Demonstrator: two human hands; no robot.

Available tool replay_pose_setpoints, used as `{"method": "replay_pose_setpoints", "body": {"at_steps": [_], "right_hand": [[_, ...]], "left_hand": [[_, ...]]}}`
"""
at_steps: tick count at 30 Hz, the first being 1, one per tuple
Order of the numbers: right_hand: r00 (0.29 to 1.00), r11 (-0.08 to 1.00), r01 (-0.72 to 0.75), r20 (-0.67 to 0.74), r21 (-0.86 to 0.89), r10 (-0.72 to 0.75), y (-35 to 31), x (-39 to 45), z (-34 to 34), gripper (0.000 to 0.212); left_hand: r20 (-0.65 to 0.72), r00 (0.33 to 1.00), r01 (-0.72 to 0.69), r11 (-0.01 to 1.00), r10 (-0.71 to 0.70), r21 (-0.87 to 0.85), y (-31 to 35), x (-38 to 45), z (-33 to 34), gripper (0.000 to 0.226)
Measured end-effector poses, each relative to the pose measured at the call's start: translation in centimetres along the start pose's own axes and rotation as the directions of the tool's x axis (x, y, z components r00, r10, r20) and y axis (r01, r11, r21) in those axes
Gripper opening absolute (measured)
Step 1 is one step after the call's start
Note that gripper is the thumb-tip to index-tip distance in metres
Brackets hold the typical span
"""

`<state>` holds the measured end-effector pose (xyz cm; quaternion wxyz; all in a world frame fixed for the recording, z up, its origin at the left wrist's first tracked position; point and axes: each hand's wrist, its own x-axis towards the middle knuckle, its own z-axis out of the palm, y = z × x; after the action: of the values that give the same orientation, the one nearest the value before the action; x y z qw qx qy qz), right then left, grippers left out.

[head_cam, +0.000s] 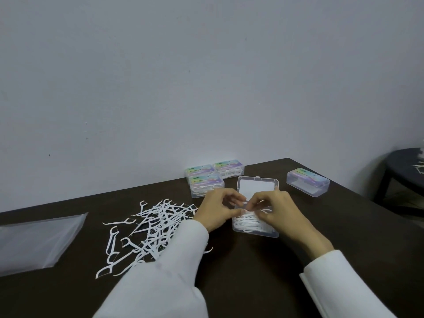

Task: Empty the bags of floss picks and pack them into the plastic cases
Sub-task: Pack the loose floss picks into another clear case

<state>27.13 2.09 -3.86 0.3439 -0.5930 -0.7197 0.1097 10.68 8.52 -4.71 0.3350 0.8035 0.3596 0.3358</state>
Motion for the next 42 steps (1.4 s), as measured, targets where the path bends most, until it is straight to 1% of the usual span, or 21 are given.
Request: {"method": "replay_pose_setpoints", "body": {"at_steps": [4,6,10,12,15,17,18,20,22,24,26,27,28,29,31,34,37,39,40,42], "right_hand": [[1.000,1.000,-0.009,-0.006,-0.028,0.008,0.6,0.1,0.0,0.032],[1.000,0.999,-0.001,-0.011,-0.032,0.001,0.3,0.0,0.0,0.029],[0.991,0.995,0.082,-0.098,-0.062,-0.088,-1.0,-0.2,0.2,0.017],[0.986,0.991,0.127,-0.107,-0.045,-0.131,-1.9,-0.4,0.6,0.016],[0.982,0.982,0.190,-0.008,0.001,-0.190,-3.5,-1.0,1.4,0.015],[0.968,0.971,0.240,0.082,-0.009,-0.239,-4.9,-1.2,2.3,0.015],[0.957,0.964,0.263,0.130,-0.023,-0.258,-5.5,-1.3,2.6,0.020],[0.928,0.954,0.298,0.242,-0.026,-0.284,-6.7,-1.2,3.4,0.041],[0.890,0.958,0.287,0.374,-0.019,-0.260,-7.5,-1.0,4.4,0.068],[0.853,0.959,0.274,0.478,-0.066,-0.211,-7.8,-0.8,5.3,0.088],[0.829,0.956,0.260,0.539,-0.138,-0.148,-8.1,-0.1,6.3,0.098],[0.823,0.956,0.249,0.555,-0.157,-0.123,-8.3,0.4,6.6,0.100],[0.820,0.959,0.226,0.565,-0.171,-0.092,-8.4,1.0,6.8,0.099],[0.816,0.960,0.209,0.574,-0.188,-0.065,-8.5,1.6,7.0,0.096],[0.821,0.949,0.212,0.569,-0.232,-0.044,-8.8,2.4,7.2,0.080],[0.854,0.938,0.246,0.512,-0.243,-0.092,-9.1,2.9,7.5,0.057],[0.882,0.942,0.255,0.452,-0.218,-0.134,-9.5,3.0,7.7,0.043],[0.899,0.943,0.259,0.409,-0.208,-0.156,-9.7,3.0,7.9,0.039],[0.907,0.947,0.250,0.392,-0.203,-0.155,-9.7,3.0,7.9,0.040],[0.914,0.953,0.219,0.387,-0.208,-0.126,-9.8,2.8,8.1,0.049]], "left_hand": [[-0.016,1.000,0.003,1.000,-0.003,-0.003,0.2,-0.2,-0.2,0.019],[-0.028,1.000,0.002,1.000,-0.001,0.012,0.3,-0.4,-0.4,0.020],[-0.031,0.999,-0.010,0.998,0.011,0.054,0.9,-1.5,-1.4,0.022],[-0.034,0.999,-0.017,0.998,0.019,0.064,1.2,-2.6,-2.3,0.022],[-0.032,0.999,-0.015,0.993,0.018,0.119,1.0,-4.7,-4.0,0.022],[-0.036,0.999,0.010,0.985,-0.004,0.170,0.6,-6.5,-5.5,0.021],[-0.041,0.999,0.032,0.982,-0.024,0.187,0.3,-7.4,-6.3,0.020],[-0.070,0.996,0.067,0.972,-0.052,0.226,-0.2,-9.5,-8.2,0.022],[-0.082,0.990,0.130,0.944,-0.110,0.303,-0.7,-11.8,-10.0,0.037],[-0.032,0.979,0.200,0.911,-0.202,0.361,-1.1,-13.7,-11.3,0.064],[0.047,0.953,0.257,0.883,-0.299,0.393,-1.5,-15.3,-12.5,0.093],[0.077,0.938,0.283,0.874,-0.338,0.396,-1.6,-16.0,-13.0,0.103],[0.097,0.925,0.305,0.869,-0.368,0.389,-1.8,-16.5,-13.2,0.107],[0.098,0.918,0.324,0.870,-0.384,0.372,-2.0,-16.8,-13.5,0.107],[0.058,0.929,0.323,0.879,-0.365,0.351,-2.6,-17.0,-13.4,0.097],[-0.027,0.962,0.259,0.873,-0.272,0.412,-3.5,-16.3,-12.6,0.081],[-0.099,0.966,0.258,0.862,-0.239,0.436,-3.9,-15.3,-11.7,0.073],[-0.143,0.966,0.258,0.850,-0.216,0.460,-4.1,-14.5,-11.2,0.067],[-0.160,0.968,0.249,0.839,-0.195,0.484,-4.1,-14.1,-11.0,0.062],[-0.184,0.972,0.226,0.814,-0.148,0.536,-4.3,-13.6,-10.8,0.051]]}}
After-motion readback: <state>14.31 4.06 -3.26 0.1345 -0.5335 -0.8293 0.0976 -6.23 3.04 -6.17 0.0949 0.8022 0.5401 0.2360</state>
